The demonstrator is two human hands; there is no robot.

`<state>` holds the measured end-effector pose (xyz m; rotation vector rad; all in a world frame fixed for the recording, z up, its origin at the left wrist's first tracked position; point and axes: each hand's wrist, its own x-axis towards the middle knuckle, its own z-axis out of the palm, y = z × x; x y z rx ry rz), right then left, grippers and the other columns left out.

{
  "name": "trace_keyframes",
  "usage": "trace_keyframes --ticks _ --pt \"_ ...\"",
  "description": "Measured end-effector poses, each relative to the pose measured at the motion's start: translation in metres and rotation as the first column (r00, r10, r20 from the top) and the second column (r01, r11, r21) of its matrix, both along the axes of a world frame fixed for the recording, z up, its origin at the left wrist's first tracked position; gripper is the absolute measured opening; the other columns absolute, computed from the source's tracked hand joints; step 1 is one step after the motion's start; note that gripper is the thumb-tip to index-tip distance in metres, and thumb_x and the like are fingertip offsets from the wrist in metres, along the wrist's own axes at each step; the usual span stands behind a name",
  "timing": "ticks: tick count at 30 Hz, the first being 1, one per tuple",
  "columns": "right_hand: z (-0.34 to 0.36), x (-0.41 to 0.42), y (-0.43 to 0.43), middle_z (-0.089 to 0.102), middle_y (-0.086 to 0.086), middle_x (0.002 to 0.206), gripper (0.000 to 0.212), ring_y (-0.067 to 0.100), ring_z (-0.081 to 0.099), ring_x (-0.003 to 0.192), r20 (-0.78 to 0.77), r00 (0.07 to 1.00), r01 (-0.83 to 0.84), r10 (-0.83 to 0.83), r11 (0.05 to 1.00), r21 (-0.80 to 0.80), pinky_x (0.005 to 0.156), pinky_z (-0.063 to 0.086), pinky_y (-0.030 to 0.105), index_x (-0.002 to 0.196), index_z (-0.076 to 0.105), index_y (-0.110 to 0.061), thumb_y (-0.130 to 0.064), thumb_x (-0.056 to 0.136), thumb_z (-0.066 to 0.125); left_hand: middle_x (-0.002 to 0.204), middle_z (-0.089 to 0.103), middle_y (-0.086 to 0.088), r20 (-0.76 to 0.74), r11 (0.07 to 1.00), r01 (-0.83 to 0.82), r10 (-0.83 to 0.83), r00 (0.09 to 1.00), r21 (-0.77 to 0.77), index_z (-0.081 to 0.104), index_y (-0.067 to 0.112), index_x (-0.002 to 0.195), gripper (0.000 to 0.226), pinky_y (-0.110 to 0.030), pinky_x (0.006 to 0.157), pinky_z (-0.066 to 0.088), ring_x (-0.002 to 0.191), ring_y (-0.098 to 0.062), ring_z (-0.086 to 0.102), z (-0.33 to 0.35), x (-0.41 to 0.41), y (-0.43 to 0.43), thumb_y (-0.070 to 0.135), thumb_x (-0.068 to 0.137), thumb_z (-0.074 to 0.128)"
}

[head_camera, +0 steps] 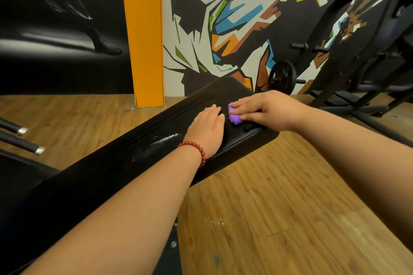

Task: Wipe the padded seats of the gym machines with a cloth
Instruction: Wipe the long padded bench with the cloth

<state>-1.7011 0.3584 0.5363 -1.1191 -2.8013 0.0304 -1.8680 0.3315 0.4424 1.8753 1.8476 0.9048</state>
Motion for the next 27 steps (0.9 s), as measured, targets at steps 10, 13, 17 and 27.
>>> trace_keyframes --ticks 10,13,17,27 --pt "-0.008 0.014 -0.003 0.061 -0.013 0.127 0.032 -0.009 0.046 0.116 -0.125 0.99 -0.064 0.062 0.998 -0.011 0.091 0.027 -0.005 0.122 0.065 -0.031 -0.018 0.092 0.063 0.16 0.018 0.006 0.032 1.0 0.004 -0.004 0.999 0.018 0.025 0.022 0.152 0.047 -0.033 0.12 0.01 0.147 -0.011 0.01 0.0 0.0 -0.004 0.032 0.106 0.018" --pt "0.001 0.002 0.01 0.061 -0.011 0.13 0.033 0.002 0.051 0.122 -0.087 0.996 -0.016 0.013 0.999 -0.033 0.099 0.03 0.008 0.124 0.064 -0.029 -0.02 0.093 0.061 0.16 0.02 0.007 0.059 1.0 0.0 -0.002 0.998 0.029 0.027 0.022 0.151 0.047 -0.032 0.119 0.009 0.147 -0.011 0.011 0.004 0.001 -0.008 0.033 0.106 0.02" --pt "0.0 -0.004 0.014 0.06 -0.011 0.131 0.033 0.005 0.051 0.123 -0.098 0.995 0.032 -0.036 0.998 -0.049 0.099 0.03 0.01 0.125 0.063 -0.029 -0.02 0.093 0.061 0.159 0.021 0.006 0.06 1.0 -0.003 0.001 0.998 0.028 0.027 0.022 0.151 0.046 -0.032 0.118 0.01 0.147 -0.012 0.012 0.004 0.001 -0.01 0.033 0.106 0.021" --pt "0.003 0.006 0.013 0.061 -0.017 0.123 0.032 -0.004 0.052 0.114 -0.11 0.994 -0.02 0.011 0.997 -0.074 0.088 0.032 -0.002 0.121 0.066 -0.028 -0.017 0.092 0.062 0.16 0.019 0.006 0.043 1.0 0.001 -0.002 0.999 0.029 0.026 0.022 0.152 0.046 -0.032 0.118 0.01 0.147 -0.011 0.011 0.005 0.001 -0.01 0.03 0.107 0.022"
